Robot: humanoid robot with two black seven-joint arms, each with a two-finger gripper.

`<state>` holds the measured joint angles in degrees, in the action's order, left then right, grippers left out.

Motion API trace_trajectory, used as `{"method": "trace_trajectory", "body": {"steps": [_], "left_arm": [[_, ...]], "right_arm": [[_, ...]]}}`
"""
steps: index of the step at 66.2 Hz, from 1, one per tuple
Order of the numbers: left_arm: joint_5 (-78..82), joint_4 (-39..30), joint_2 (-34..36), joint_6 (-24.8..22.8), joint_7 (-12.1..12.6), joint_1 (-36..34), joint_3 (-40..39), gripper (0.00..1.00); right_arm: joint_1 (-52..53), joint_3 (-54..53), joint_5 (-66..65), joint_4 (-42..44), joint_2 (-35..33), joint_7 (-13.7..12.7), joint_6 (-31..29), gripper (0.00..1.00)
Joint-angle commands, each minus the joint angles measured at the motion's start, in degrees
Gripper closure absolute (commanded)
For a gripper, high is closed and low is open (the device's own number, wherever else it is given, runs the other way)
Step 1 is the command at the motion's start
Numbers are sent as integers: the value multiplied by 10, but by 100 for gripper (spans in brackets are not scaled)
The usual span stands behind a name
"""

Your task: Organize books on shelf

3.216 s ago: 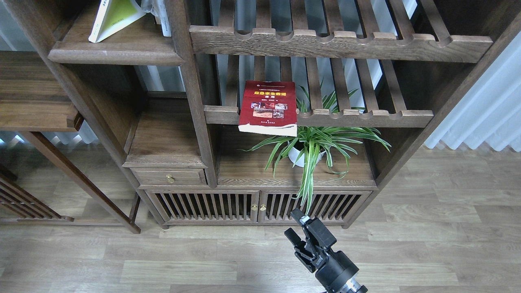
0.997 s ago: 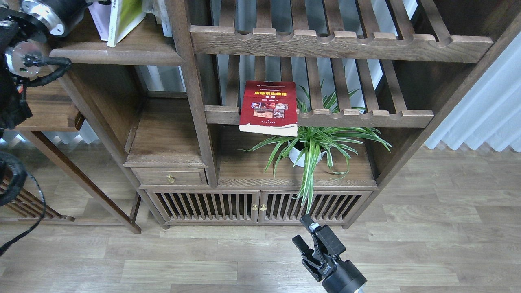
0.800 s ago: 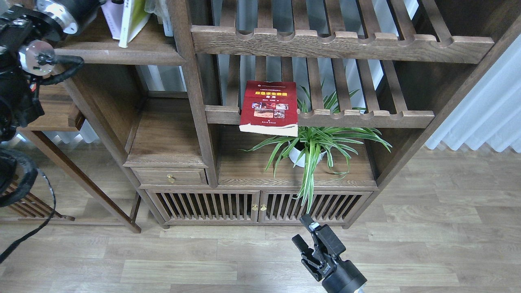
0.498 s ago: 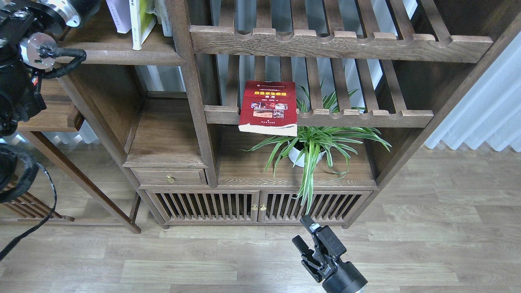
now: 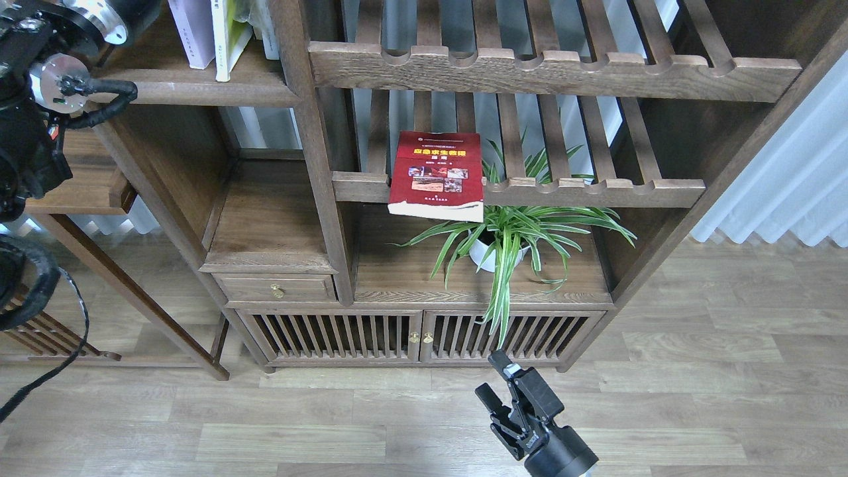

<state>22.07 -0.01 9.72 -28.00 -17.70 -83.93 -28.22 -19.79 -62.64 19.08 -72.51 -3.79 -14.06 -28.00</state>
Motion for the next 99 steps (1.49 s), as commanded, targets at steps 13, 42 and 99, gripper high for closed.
{"method": "trace_trajectory", "body": {"steps": [13, 42, 99], "left_arm": [[-69, 18, 24, 0, -90, -34, -25, 1], [-170, 14, 16, 0, -103, 7, -28, 1], [-186, -299, 67, 0, -103, 156, -171, 1]], "right_arm": [[-7, -9, 0, -2, -2, -1, 0, 0], [-10, -10, 0, -2, -1, -1, 0, 0], [-2, -10, -2, -2, 2, -1, 0, 0]]}}
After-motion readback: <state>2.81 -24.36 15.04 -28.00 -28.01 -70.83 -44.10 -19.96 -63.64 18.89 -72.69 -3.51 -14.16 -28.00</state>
